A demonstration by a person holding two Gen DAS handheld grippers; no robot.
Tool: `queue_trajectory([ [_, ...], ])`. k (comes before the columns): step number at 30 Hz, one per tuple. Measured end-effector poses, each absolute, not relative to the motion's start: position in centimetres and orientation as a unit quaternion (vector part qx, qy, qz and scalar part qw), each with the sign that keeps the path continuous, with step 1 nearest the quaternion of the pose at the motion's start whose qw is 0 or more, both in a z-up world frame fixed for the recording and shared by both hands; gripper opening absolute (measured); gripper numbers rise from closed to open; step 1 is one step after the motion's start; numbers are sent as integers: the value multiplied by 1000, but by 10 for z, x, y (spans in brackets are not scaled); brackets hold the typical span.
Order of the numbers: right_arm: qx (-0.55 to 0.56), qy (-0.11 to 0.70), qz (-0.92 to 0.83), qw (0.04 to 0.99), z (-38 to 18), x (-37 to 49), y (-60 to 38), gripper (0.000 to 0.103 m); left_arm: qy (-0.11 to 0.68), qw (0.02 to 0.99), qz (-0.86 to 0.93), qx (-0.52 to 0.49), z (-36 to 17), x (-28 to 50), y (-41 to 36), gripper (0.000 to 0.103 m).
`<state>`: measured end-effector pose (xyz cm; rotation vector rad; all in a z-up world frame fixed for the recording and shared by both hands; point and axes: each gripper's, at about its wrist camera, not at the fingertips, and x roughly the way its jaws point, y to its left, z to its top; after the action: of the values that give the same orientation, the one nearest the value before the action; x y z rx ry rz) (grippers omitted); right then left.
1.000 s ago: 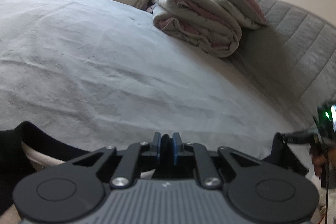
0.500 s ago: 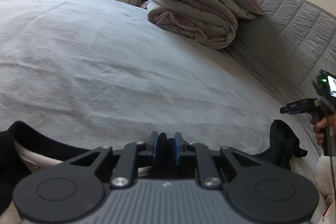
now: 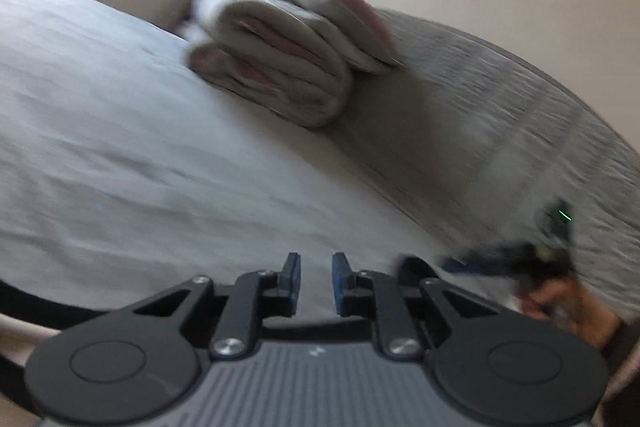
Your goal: Fold clothes
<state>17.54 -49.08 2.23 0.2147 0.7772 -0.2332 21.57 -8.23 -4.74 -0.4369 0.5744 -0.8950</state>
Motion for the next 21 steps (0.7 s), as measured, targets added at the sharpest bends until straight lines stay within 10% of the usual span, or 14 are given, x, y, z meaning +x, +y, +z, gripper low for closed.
queue_trajectory([
  [21,3,333,-324,885,13,223,-544,30,347,821,-436,-123,-74,218,-115,27],
])
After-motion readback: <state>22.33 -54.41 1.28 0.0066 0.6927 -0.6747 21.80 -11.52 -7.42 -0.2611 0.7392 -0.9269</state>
